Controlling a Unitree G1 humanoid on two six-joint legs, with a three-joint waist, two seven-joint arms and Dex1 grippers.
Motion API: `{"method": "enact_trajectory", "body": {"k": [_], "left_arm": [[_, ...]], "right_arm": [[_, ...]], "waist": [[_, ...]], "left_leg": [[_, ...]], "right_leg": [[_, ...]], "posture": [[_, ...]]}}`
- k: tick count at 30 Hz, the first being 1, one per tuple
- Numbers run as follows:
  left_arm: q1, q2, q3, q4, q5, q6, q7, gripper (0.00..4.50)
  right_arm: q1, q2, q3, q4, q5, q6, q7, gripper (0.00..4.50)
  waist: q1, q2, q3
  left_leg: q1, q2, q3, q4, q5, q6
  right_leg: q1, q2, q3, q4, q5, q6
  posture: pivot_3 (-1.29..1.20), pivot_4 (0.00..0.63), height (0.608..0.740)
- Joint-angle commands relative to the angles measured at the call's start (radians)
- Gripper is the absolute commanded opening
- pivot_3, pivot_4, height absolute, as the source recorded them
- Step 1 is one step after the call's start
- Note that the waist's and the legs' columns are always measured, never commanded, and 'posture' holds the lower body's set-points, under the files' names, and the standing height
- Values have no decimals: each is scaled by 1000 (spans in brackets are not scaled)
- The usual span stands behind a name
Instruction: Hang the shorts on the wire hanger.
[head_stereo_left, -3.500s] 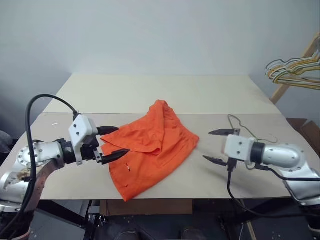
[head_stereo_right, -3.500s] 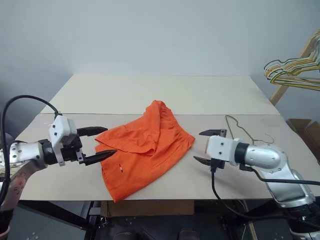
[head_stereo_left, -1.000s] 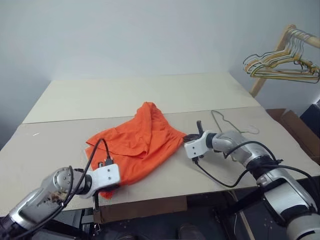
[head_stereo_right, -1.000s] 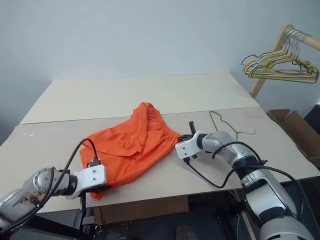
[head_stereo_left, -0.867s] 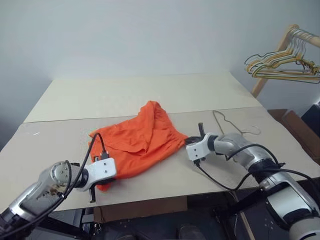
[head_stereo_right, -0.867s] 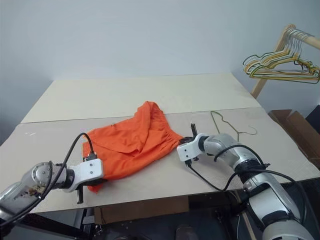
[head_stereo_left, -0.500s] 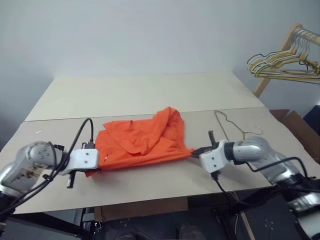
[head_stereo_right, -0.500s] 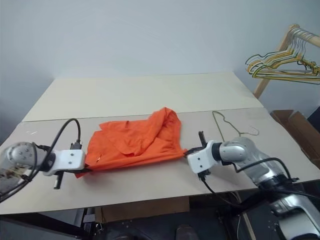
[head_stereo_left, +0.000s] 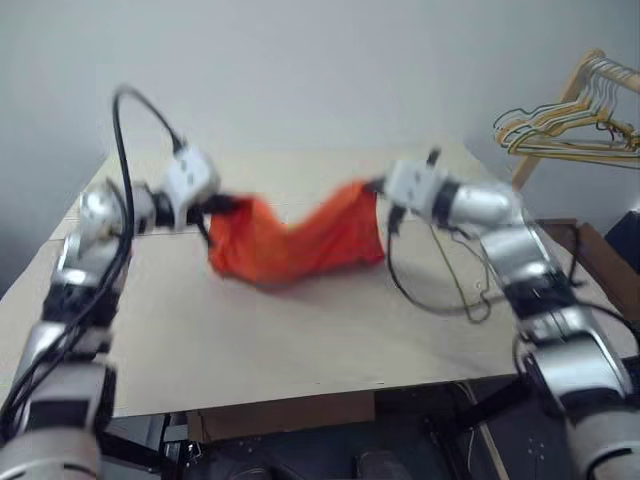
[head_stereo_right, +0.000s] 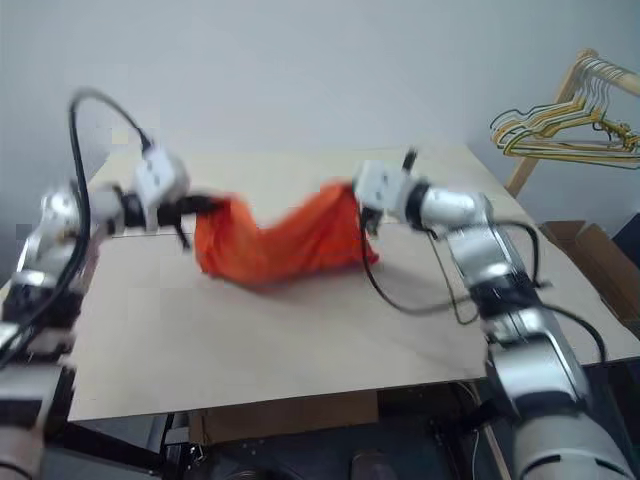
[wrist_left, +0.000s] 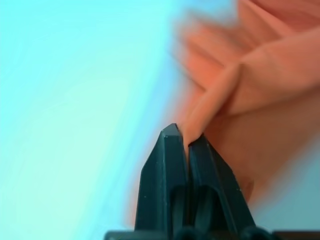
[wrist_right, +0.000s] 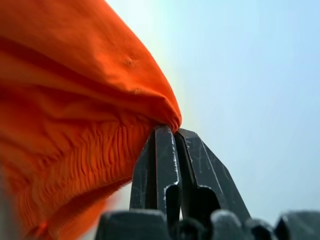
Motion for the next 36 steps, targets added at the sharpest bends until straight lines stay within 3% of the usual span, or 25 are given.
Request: {"method": "enact_trajectory", "body": {"k": [1,6,8,10,13,17,20,23,27,30,34,36], "left_arm": [[-302,-60,41,366,137,-136,397,40],[-579,-89,9,691,295,-395,856,40],[-621,-93,14,730,314,-472,938,40],[-620,-99,5,741,332,-557,919,40],[-486,-122,-7,696,310,-705,721,40],[-253,-134,23,537,179,-786,397,40],[23,-97,29,205,14,-666,137,40],[239,-32,39,-106,-82,-471,2,40],[491,149,30,-413,-139,-253,-200,40],[618,265,41,-560,-191,-121,-296,40],[848,460,52,-778,-245,23,-460,40],[917,498,63,-852,-255,74,-466,40]], "right_arm": [[-227,83,-90,311,-58,-4,-387,0],[-406,135,-162,539,-63,-204,-738,0],[-414,134,-164,564,-69,-285,-784,0],[-388,128,-151,571,-77,-346,-769,0],[-250,83,-71,550,-146,-485,-687,0],[-93,-1,43,519,-263,-660,-578,0],[19,-52,113,506,-298,-787,-439,0],[74,-69,140,502,-288,-864,-323,0],[131,-77,175,497,-260,-923,-118,0],[155,-79,179,490,-239,-940,-12,0],[191,-117,216,458,-324,-976,1,0],[209,-137,226,437,-360,-978,-19,0]], "waist": [[-7,0,0],[-23,0,0],[-27,0,0],[-30,0,0],[-26,0,0],[-33,1,0],[-62,2,0],[-97,3,0],[-128,3,0],[-122,3,1],[-98,2,2],[-75,2,2]], "left_leg": [[-1,0,0,-1,0,0],[-3,-3,3,-12,0,-1],[-9,-3,3,-12,1,-2],[-10,-3,3,-12,2,-3],[-9,-3,3,-11,2,-3],[6,-4,5,-11,2,-2],[6,-3,5,-13,5,-4],[4,-2,1,-15,5,-4],[8,-1,-5,-15,5,-4],[18,-2,-7,-16,4,-2],[28,-1,-8,-16,-2,8],[27,-1,-9,-17,-2,8]], "right_leg": [[-1,0,0,-1,0,0],[-6,-4,0,-7,0,1],[-12,-4,1,-7,-1,1],[-14,-4,0,-7,-1,1],[-11,-4,-1,-8,-1,2],[4,-5,0,-10,-1,3],[2,-4,2,-8,-1,4],[-1,-3,3,-7,-1,3],[3,-2,5,-7,-1,3],[14,-3,6,-10,-1,4],[23,-3,5,-11,-1,4],[23,-3,4,-12,-1,3]], "posture": [[-85,0,740],[-88,0,740],[-89,0,740],[-89,0,740],[-93,0,740],[-100,0,740],[-97,0,740],[-92,0,740],[-75,0,740],[-67,0,740],[-65,0,740],[-66,0,740]]}}
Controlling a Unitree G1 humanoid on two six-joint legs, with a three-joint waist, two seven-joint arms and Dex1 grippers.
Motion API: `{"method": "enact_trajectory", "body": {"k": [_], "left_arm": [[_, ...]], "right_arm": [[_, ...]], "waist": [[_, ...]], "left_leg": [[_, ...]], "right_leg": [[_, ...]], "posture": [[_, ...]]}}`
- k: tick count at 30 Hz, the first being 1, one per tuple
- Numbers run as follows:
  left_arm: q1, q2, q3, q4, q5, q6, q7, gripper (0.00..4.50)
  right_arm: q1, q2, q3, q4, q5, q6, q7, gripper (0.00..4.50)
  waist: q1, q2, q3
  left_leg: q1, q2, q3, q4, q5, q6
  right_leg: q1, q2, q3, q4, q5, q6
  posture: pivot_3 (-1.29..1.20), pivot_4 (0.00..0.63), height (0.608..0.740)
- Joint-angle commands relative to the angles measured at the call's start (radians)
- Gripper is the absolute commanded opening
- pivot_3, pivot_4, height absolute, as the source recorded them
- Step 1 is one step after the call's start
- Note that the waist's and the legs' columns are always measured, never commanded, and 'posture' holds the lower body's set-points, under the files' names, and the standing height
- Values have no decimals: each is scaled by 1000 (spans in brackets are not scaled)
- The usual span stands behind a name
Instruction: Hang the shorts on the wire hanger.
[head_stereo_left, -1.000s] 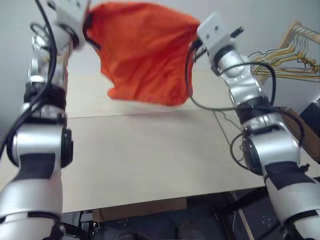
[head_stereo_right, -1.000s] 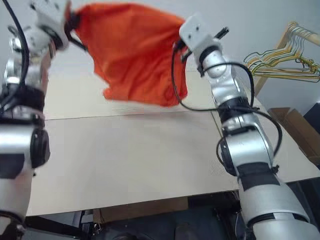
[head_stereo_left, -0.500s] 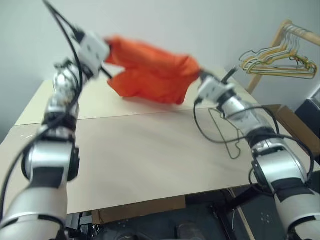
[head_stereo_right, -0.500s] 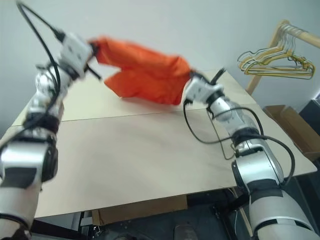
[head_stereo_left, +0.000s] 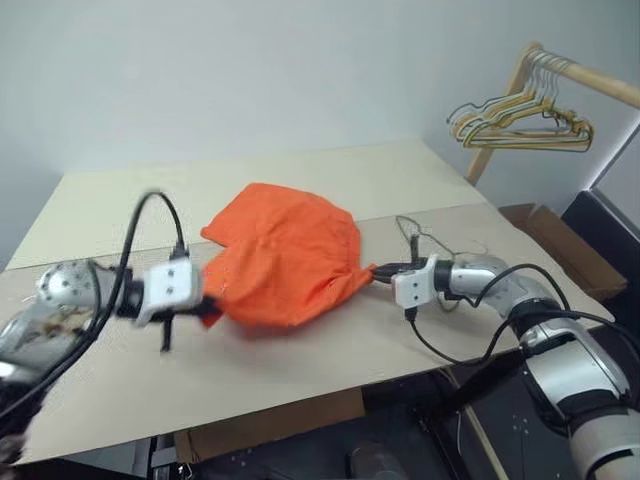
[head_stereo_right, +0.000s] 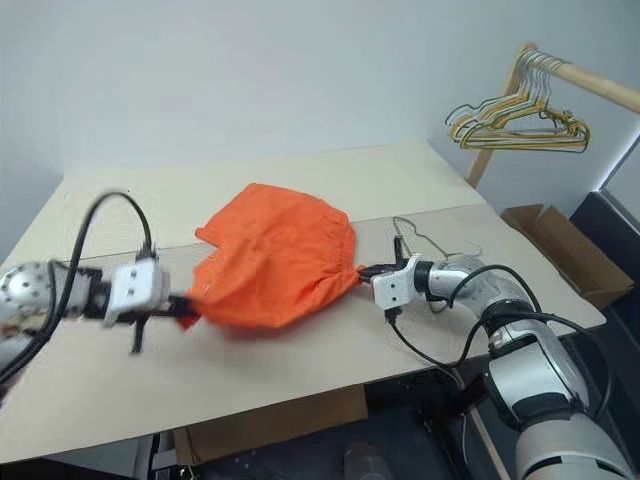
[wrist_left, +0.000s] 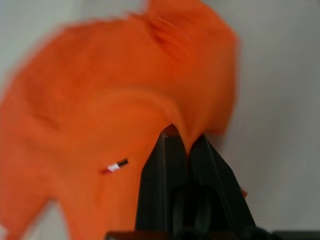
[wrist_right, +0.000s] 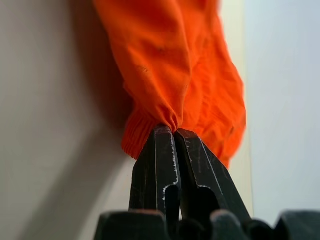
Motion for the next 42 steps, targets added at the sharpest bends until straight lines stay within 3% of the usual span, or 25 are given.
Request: {"method": "enact_trajectory", "body": {"k": [1,7,19,22,27,31,33,35,38,42], "left_arm": [[69,45,38,-144,-39,88,-27,40],[178,11,23,-274,-7,132,37,40],[254,20,26,-260,96,79,44,40],[287,25,48,-278,57,49,-3,653],[350,38,165,-298,-30,51,-81,2243],[332,9,267,-264,-85,70,-81,3461],[270,-28,272,-246,-126,115,-39,4064],[150,-123,252,-229,-172,195,81,4471],[-19,-248,215,-215,-254,327,200,4471],[-156,-350,182,-211,-355,448,270,4471]], "right_arm": [[19,-41,11,-56,-57,-24,-35,0],[113,-109,-3,-161,-70,-37,-59,0],[455,-262,-75,-618,113,103,57,0],[520,-265,-99,-694,134,165,67,746],[621,-314,-169,-838,220,256,101,2487],[773,-430,-275,-1003,427,403,185,3861],[845,-463,-350,-1085,575,564,221,4490],[878,-466,-446,-1145,698,810,208,4500],[845,-442,-529,-1190,775,1178,136,4500],[725,-394,-532,-1159,774,1558,46,4500]], "waist": [[26,0,0],[67,0,0],[70,0,0],[69,0,0],[74,0,0],[97,0,0],[111,0,0],[122,0,0],[128,-2,-1],[122,-3,-2]], "left_leg": [[0,0,0,0,0,0],[-1,-1,3,1,0,0],[-1,0,5,1,-1,1],[0,0,6,1,-1,2],[-2,0,7,1,-2,3],[-2,0,7,1,-2,4],[-2,0,8,1,-3,4],[-2,0,9,1,-3,4],[-1,0,9,3,-3,4],[-3,0,9,2,-3,4]], "right_leg": [[0,0,0,-1,0,0],[-1,0,1,0,0,-1],[-1,1,2,0,-1,-2],[-1,1,3,0,-1,-2],[-3,0,2,0,-1,-2],[-3,0,2,-1,-1,-2],[-3,0,1,-1,-1,-2],[-2,1,1,-1,-1,-2],[-1,0,1,1,0,-2],[-2,2,1,0,0,-2]], "posture": [[-66,0,740],[-83,0,740],[-104,0,740],[-109,0,740],[-107,0,740],[-95,0,740],[-92,0,740],[-96,0,740],[-108,0,740],[-125,0,740]]}}
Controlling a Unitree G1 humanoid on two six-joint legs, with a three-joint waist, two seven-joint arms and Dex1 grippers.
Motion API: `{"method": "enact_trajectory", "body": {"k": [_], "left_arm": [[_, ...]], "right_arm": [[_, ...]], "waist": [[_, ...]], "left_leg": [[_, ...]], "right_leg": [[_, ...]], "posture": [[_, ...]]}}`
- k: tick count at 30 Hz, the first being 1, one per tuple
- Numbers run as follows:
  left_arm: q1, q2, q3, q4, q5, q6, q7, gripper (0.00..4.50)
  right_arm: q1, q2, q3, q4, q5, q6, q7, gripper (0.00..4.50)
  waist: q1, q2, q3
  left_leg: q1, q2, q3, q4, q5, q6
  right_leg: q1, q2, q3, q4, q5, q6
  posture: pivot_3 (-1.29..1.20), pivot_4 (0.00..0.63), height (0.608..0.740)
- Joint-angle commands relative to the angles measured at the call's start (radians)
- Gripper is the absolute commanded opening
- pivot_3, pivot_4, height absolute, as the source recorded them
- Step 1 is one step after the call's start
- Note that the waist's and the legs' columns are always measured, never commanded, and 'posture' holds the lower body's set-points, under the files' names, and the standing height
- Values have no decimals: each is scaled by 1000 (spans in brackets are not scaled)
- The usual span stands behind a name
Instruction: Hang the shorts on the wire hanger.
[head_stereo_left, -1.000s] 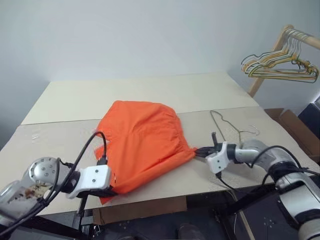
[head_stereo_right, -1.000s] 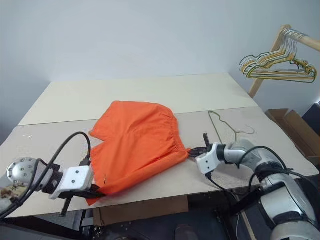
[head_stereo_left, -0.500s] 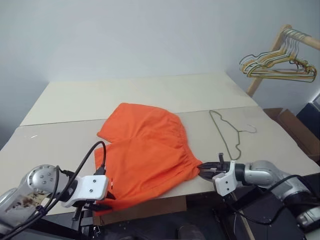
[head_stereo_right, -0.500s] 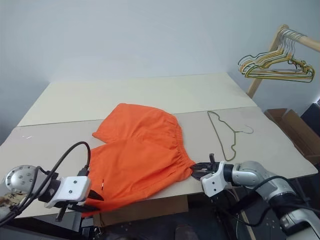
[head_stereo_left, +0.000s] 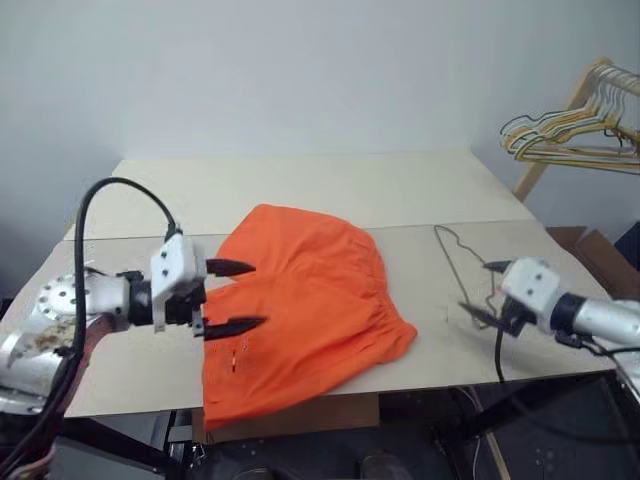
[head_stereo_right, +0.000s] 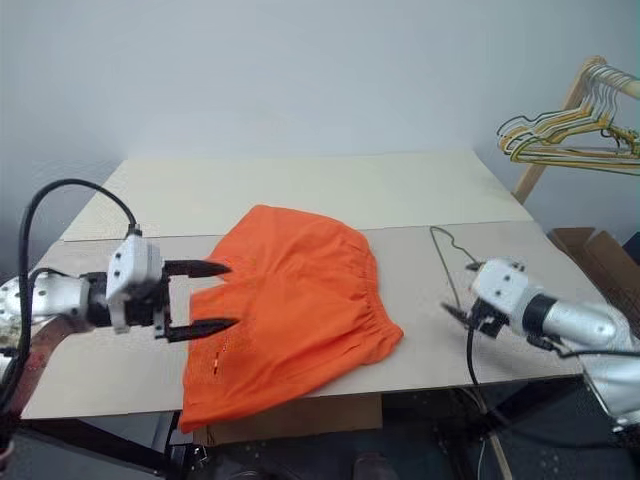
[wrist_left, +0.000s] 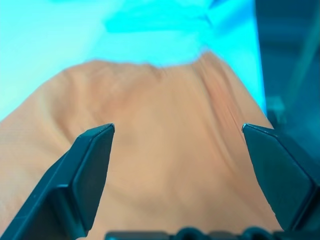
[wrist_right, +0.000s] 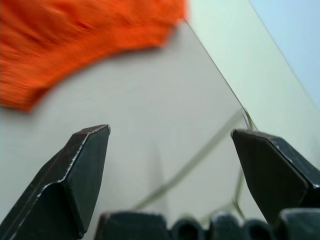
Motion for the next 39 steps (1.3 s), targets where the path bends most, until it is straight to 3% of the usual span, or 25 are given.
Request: {"method": "enact_trajectory", "body": {"k": [1,7,14,17,22,29,34,39], "left_arm": [[-97,-61,-20,-6,-102,99,62,4471],[-165,-83,-34,4,-149,152,67,4471],[-158,-59,-33,2,-142,139,50,4471],[-146,-53,-24,-14,-148,143,56,4500],[-111,-32,7,-37,-158,143,62,4500],[-84,-21,28,-46,-166,136,70,4500],[-92,-26,22,-36,-158,126,74,4500],[-120,-35,10,-8,-140,113,83,4500]], "right_arm": [[-119,50,-15,27,9,349,-101,4500],[-327,135,81,196,-69,690,-154,4500],[-477,224,152,459,-128,746,-136,4500],[-517,252,155,577,-153,726,-143,3930],[-540,266,142,644,-168,725,-140,2358],[-538,257,152,589,-189,718,-123,23],[-532,238,166,526,-235,627,-112,23],[-474,160,216,407,-408,192,-187,23]], "waist": [[-5,0,0],[-13,0,0],[-29,1,0],[-30,1,0],[-27,0,0],[-16,0,0],[-15,0,0],[-16,3,2]], "left_leg": [[-1,0,0,0,0,0],[-2,0,1,0,0,0],[-3,-1,1,0,0,0],[-3,-1,1,0,0,0],[-3,-1,0,0,0,-1],[-3,-1,1,0,0,-1],[-3,-1,1,0,1,-1],[-4,-1,1,-1,1,-1]], "right_leg": [[0,0,0,0,0,0],[-2,1,1,-2,0,0],[-2,1,0,-4,0,0],[-1,1,0,-4,0,0],[-1,1,0,-4,0,0],[0,0,0,-5,0,1],[-1,0,0,-4,0,1],[-2,0,0,-4,0,1]], "posture": [[-125,0,740],[-138,0,740],[-119,0,740],[-105,0,740],[-84,0,740],[-82,0,740],[-83,0,740],[-91,0,740]]}}
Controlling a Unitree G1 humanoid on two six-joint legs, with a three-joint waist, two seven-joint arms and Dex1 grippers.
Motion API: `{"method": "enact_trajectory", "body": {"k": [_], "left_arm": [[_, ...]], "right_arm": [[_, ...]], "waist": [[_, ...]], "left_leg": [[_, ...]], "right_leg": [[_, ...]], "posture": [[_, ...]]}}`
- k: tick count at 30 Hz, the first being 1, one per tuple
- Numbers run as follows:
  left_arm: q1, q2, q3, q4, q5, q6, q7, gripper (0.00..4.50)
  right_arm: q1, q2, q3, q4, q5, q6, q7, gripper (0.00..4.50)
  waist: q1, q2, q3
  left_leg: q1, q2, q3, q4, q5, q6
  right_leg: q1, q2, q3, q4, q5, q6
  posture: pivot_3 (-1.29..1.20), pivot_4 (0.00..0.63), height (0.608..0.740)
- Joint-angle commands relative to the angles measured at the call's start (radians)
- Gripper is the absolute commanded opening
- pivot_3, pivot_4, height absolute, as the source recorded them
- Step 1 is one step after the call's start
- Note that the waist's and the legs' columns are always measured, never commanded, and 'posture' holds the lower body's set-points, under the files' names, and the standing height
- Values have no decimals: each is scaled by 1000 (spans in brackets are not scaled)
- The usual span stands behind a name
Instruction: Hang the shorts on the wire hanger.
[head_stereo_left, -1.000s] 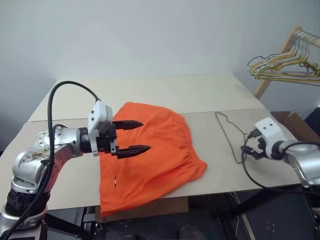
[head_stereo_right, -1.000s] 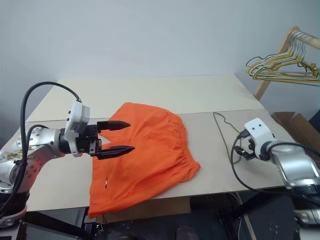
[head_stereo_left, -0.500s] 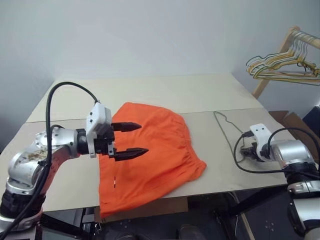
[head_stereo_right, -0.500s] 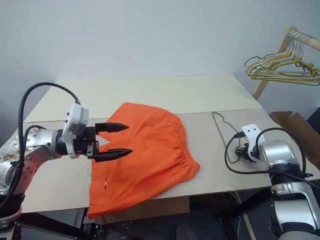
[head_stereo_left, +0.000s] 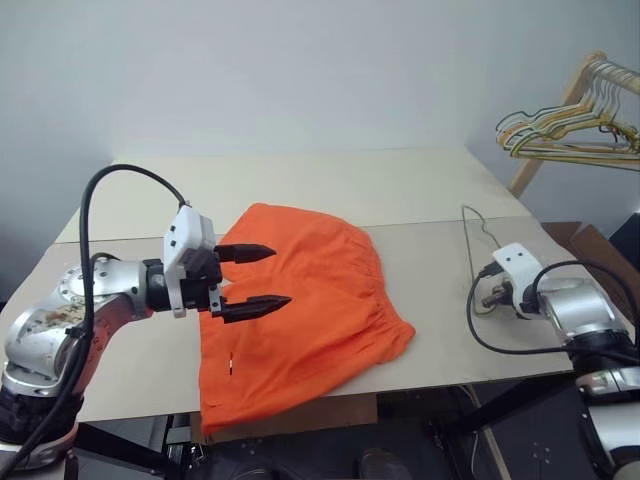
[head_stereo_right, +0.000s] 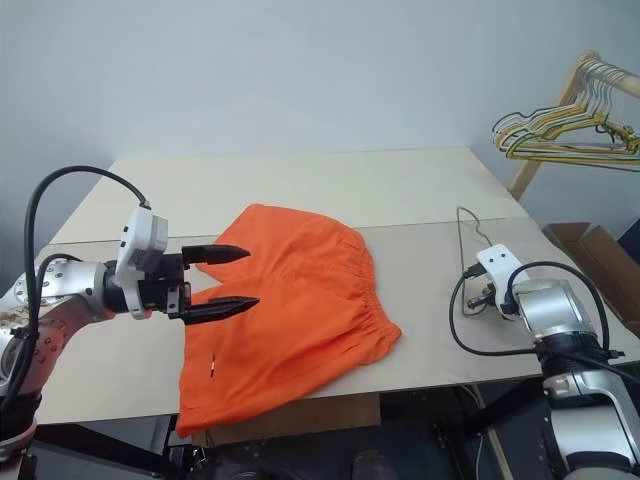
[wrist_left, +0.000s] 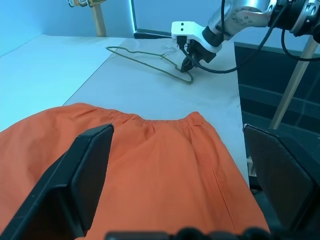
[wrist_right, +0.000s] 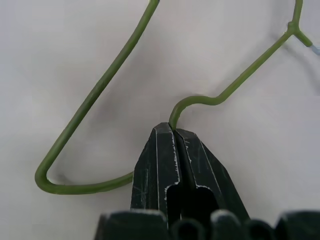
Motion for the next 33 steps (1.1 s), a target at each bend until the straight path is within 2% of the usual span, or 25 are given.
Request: {"method": "enact_trajectory", "body": {"k": [1,6,8,13,16,19,25,29,33], "left_arm": [[-49,-2,9,19,15,-26,13,4500],[-147,-18,-3,110,46,-27,29,4500],[-205,-30,-2,160,48,-9,48,4500],[-338,-34,-21,270,40,103,102,4500],[-387,-27,-56,322,60,140,93,4500],[-400,0,-148,351,124,119,21,4500],[-456,-46,-300,427,226,70,-69,4500],[-494,-94,-339,478,263,60,-96,4500],[-498,-103,-403,500,319,45,-140,4500]], "right_arm": [[2,-81,20,-113,-138,-366,-67,23],[-3,-143,65,-143,-294,-871,-134,23],[-38,-196,132,-113,-482,-1095,-245,23],[-151,-206,200,-34,-762,-1326,-506,23],[-202,-191,210,-10,-842,-1394,-603,23],[-240,-178,213,-9,-879,-1439,-628,23],[-290,-152,224,-3,-938,-1489,-633,23],[-296,-139,216,-16,-946,-1495,-615,23],[-301,-135,207,-36,-938,-1500,-594,23]], "waist": [[-1,1,1],[-10,1,1],[-13,1,1],[-18,1,1],[-22,1,1],[-33,1,1],[-45,1,1],[-54,1,1],[-70,1,1]], "left_leg": [[0,0,0,0,0,0],[0,0,0,-1,1,-2],[0,0,0,-1,1,-2],[-2,0,1,0,5,-9],[-9,0,0,0,7,-11],[-12,0,0,0,8,-14],[-13,0,2,2,8,-14],[-13,0,2,2,8,-14],[-13,0,1,2,8,-13]], "right_leg": [[0,0,0,0,0,0],[-1,1,0,0,0,0],[-1,0,0,0,0,0],[-5,-1,2,1,0,0],[-15,0,5,5,0,0],[-17,0,5,5,0,0],[-16,0,3,3,0,0],[-16,0,2,4,0,0],[-16,0,3,4,0,0]], "posture": [[-94,0,740],[-105,0,740],[-108,0,740],[-114,0,740],[-118,0,740],[-123,0,740],[-138,0,740],[-146,0,740],[-162,0,740]]}}
